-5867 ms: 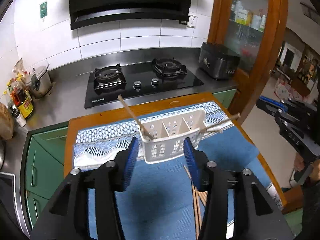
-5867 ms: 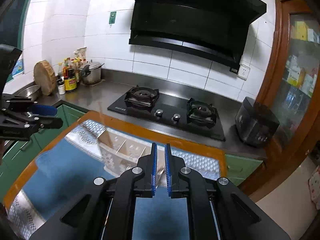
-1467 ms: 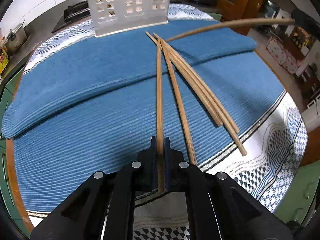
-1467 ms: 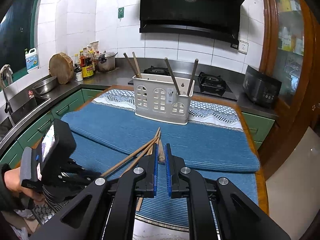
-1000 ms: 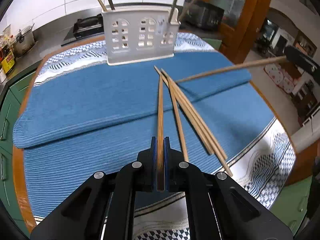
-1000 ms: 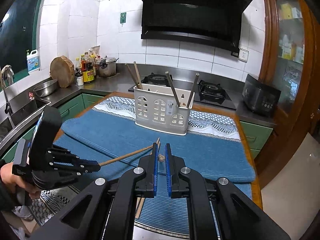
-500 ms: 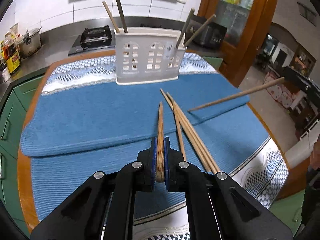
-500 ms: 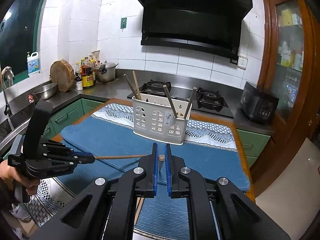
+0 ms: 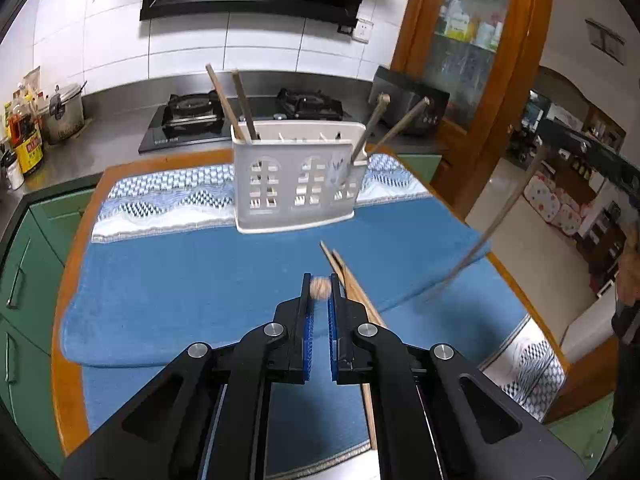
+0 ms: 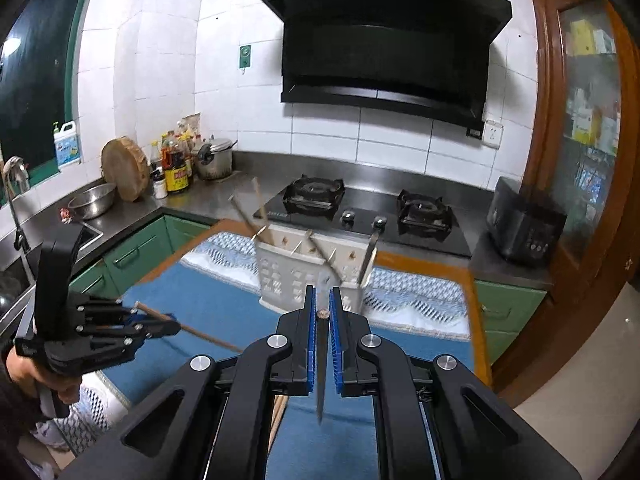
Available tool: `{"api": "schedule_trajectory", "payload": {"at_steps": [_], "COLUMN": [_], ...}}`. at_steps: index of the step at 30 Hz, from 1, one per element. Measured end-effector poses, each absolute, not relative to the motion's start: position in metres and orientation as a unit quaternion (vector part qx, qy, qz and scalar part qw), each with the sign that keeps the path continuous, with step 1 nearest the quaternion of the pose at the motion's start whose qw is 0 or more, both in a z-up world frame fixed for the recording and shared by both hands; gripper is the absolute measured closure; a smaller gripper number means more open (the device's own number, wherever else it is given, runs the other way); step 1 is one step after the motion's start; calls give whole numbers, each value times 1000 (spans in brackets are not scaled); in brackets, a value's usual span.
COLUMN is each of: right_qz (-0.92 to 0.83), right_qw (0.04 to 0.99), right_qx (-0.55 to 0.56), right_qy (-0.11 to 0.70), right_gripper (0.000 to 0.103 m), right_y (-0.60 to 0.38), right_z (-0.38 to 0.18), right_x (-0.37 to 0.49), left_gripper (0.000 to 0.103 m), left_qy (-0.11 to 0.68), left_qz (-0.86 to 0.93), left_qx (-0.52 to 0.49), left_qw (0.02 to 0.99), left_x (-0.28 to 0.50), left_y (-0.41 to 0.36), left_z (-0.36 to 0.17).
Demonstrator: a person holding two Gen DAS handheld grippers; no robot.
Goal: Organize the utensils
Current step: 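Insert the chopstick into the holder with the right gripper while the left gripper inserts its own, then open both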
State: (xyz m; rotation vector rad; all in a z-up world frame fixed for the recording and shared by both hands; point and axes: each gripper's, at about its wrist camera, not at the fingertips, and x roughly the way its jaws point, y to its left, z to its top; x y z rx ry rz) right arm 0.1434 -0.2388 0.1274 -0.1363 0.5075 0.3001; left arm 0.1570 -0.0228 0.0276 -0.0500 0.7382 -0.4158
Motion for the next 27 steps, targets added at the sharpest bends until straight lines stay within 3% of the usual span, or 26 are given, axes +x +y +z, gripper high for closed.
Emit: {"api": "schedule_trajectory", "payload": {"at_steps": [15,27], "right_qz": [140,130], "right_qw": [971,978], "right_qx": [-54,-62], "right_qy": [183,150], "right_gripper": [96,96], "right_y": [-230,-208], "right_z": [212,210], "right_x": [222,289], "left_gripper": [98,98], "left_qy": [302,217], "left_qz": [-199,-176], "left_qx": [-24,-32], "left_qw": [932,960], "left_x": [201,250], "left_y": [-19,-7], "left_z": [97,190]}}
